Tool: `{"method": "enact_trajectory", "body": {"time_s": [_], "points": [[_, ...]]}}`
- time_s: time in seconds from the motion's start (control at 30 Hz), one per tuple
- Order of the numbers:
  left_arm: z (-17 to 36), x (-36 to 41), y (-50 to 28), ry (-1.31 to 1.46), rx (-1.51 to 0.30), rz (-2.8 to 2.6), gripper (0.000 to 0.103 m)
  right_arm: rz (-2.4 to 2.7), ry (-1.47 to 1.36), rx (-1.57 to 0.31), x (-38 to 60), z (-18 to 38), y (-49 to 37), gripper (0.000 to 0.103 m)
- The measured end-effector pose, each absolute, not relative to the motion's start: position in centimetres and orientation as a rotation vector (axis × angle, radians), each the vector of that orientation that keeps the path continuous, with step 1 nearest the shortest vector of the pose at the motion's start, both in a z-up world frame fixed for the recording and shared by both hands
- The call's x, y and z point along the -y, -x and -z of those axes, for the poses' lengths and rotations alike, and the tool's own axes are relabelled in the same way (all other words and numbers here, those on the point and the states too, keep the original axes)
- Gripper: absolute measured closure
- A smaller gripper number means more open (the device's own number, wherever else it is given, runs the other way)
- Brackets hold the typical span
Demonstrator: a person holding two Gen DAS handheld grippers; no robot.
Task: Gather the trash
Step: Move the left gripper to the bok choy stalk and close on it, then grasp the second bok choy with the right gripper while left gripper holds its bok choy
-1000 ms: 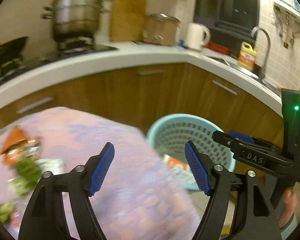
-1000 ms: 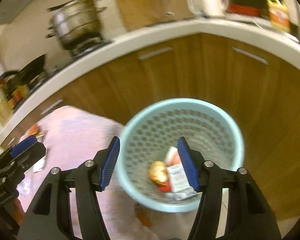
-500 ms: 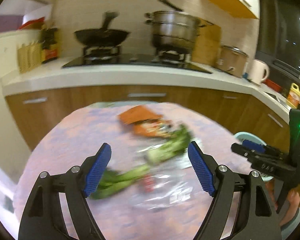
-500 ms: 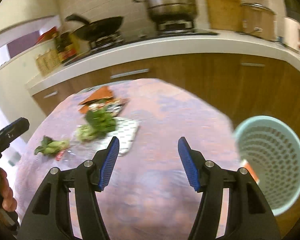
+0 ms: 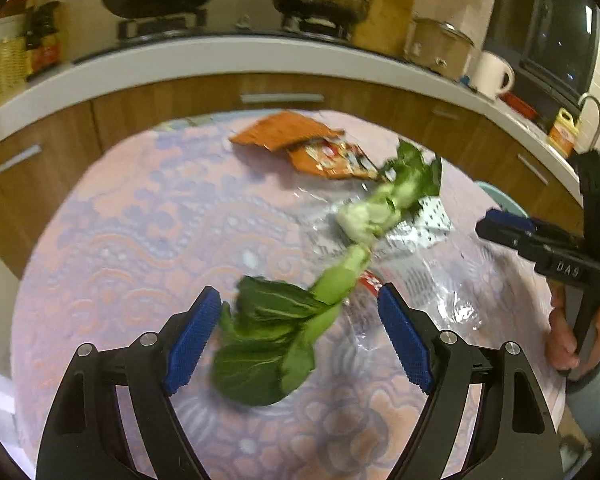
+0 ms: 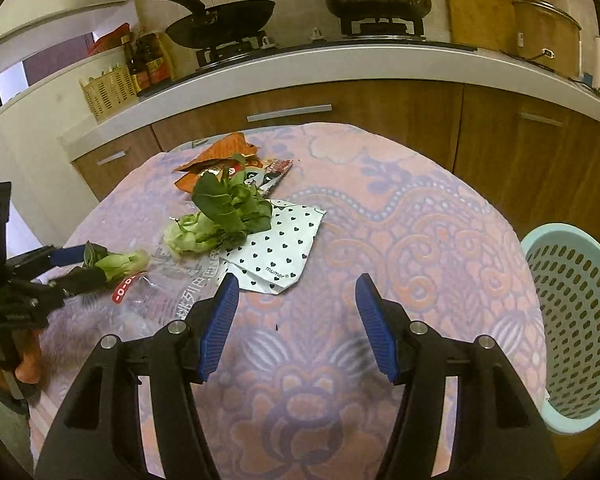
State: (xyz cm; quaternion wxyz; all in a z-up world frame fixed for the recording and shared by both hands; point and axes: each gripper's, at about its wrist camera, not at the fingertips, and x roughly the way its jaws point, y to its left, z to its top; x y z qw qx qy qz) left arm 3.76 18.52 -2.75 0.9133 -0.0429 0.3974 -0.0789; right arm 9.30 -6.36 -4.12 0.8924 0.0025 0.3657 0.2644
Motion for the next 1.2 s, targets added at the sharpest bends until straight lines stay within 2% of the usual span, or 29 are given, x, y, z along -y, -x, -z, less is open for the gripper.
{"method": "enact_trajectory", "body": {"time_s": [0.13,0.2,0.27,0.37,0.63,0.83,0.97,1.2], "points": [[3.8,-17.9,-3.9,0.079,-0.848,0.164,0.042,-0.551,0.041,-0.738,5.7,4.1,-8.8,0.046],[3.9,-18.3,-3.6,0.101,-0.841,0.167,0.046,-0.545,0.073,-0.725,5.1,4.0,-8.5,0.046],[3.9,-18.5,-3.3,0.109,-0.836,0.151,0.057,-0.542,0.103,-0.715,4.6,4.0,-8.2,0.046],[4.0,-18.4,-3.2,0.120,-0.828,0.144,0.062,-0.535,0.129,-0.703,4.2,4.1,-7.9,0.046],[3.1,-19.2,-2.0,0.223,-0.751,0.103,0.067,-0.542,0.116,-0.701,4.4,3.8,-7.8,0.046],[2.6,-19.8,-1.0,0.257,-0.668,0.045,0.067,-0.638,0.070,-0.798,2.3,2.1,-8.2,0.053],[2.4,-20.0,-0.6,0.267,-0.648,0.032,0.067,-0.661,0.029,-0.917,-0.1,2.3,-10.2,0.054],[2.2,-20.5,-0.3,0.284,-0.620,0.025,0.067,-0.607,-0.032,-0.982,-2.4,2.9,-13.7,0.054]]}}
